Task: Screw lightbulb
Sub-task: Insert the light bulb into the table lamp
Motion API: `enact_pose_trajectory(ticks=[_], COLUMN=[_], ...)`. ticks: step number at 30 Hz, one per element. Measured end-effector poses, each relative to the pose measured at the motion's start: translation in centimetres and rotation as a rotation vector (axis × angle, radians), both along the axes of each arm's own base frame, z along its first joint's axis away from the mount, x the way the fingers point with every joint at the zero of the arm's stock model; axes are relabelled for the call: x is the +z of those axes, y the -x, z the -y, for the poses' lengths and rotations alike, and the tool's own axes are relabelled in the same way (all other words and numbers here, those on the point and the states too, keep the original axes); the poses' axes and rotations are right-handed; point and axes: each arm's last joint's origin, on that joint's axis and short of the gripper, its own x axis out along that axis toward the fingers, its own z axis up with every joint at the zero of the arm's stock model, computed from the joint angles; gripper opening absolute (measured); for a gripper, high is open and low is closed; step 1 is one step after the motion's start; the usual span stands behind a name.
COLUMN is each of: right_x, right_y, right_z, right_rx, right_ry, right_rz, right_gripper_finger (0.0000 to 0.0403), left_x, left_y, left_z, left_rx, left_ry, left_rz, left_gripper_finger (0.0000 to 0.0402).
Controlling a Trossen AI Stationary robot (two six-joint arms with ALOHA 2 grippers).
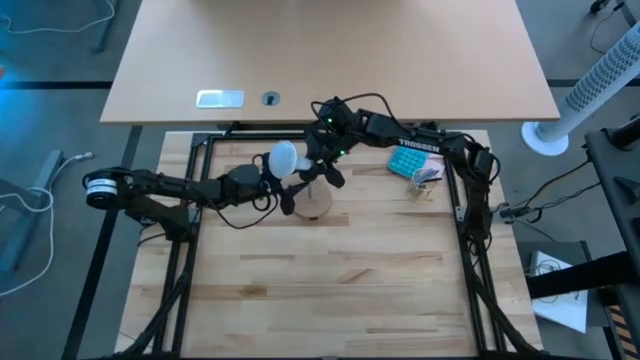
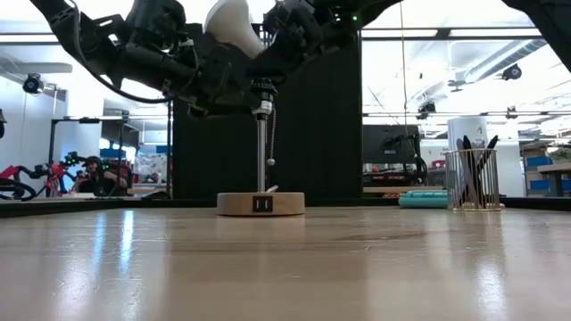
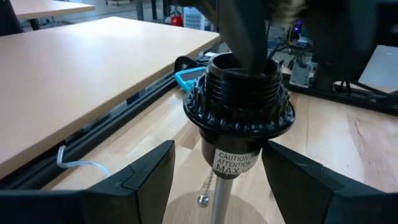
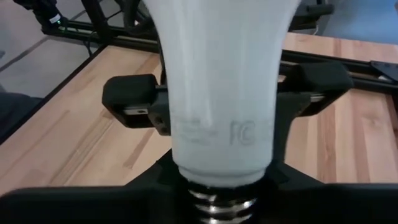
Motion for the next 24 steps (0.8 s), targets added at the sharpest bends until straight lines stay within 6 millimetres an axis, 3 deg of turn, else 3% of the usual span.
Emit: enact_pose_trajectory(ticks=[12,24], right_x=[0.33,0.48], right_y=[-0.48,-0.74], right_z=[-0.66,-1.02], right_rx=[0.010,-0.011], right_ry=[0.001,-0.036], right_rz=[0.035,0.032], right_gripper_finger=[0.0177,0.0158], left_x=[0.01,0.36], left_y=[0.00,-0.06], left_z=[0.00,-0.08], left_rx=[0.003,0.054], left_ry=[0.015,0.172], left_rz=[0.007,0.090], left_gripper_finger=[0.0231,0.0231])
